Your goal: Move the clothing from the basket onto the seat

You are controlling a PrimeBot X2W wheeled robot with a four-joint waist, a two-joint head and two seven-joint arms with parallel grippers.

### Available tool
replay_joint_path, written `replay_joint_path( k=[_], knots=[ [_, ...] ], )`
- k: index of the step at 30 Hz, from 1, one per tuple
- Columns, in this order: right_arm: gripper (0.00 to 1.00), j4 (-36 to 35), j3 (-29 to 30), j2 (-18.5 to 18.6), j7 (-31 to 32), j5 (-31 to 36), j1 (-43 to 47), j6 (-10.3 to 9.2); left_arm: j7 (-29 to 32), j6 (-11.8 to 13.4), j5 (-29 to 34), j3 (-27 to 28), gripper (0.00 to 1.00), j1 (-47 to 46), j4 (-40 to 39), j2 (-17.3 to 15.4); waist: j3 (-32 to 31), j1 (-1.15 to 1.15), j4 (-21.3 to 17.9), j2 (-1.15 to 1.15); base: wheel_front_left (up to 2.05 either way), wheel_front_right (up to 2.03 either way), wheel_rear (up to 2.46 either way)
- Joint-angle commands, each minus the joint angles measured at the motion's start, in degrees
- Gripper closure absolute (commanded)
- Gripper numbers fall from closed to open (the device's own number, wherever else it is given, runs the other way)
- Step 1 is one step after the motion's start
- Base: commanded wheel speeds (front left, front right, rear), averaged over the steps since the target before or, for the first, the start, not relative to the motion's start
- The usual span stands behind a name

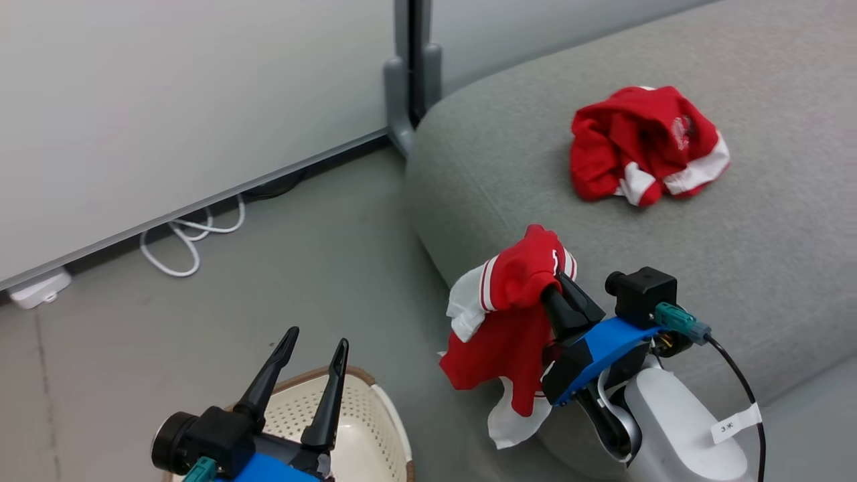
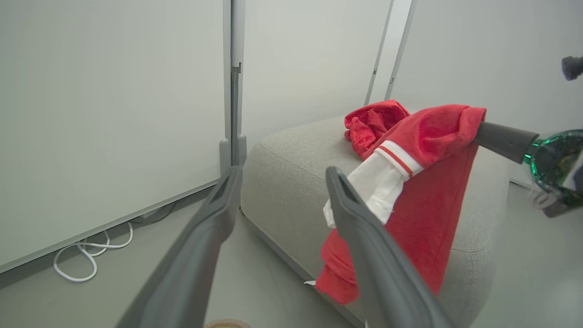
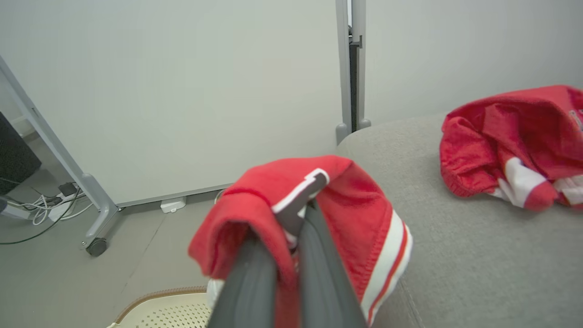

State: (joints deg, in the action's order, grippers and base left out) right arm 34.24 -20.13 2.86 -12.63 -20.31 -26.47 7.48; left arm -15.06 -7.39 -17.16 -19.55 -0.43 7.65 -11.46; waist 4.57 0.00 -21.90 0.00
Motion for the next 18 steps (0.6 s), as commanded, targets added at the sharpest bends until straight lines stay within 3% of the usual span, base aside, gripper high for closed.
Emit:
replay_joint_path(
  k=[1,10,18],
  knots=[
    [1.00,-0.8,0.2,0.1,0.1,0.0,0.8,0.03,-0.2,-0.1,-0.3,0.0,0.00,-1.2,-0.1,-0.4,0.9,0.00,-2.6,0.00,0.00,0.00,0.00],
    [1.00,-4.2,2.1,0.1,0.4,-0.4,3.4,0.03,-0.2,-0.1,-0.6,-0.2,0.00,-1.0,-0.2,-1.0,1.2,0.00,-8.4,0.00,0.00,0.00,0.00],
    [1.00,-6.7,6.7,0.1,0.9,1.3,6.5,0.03,-0.2,-0.1,-1.4,-2.8,0.00,-2.9,0.6,-2.0,1.8,0.00,-9.3,0.00,0.00,0.00,0.00]
  ],
)
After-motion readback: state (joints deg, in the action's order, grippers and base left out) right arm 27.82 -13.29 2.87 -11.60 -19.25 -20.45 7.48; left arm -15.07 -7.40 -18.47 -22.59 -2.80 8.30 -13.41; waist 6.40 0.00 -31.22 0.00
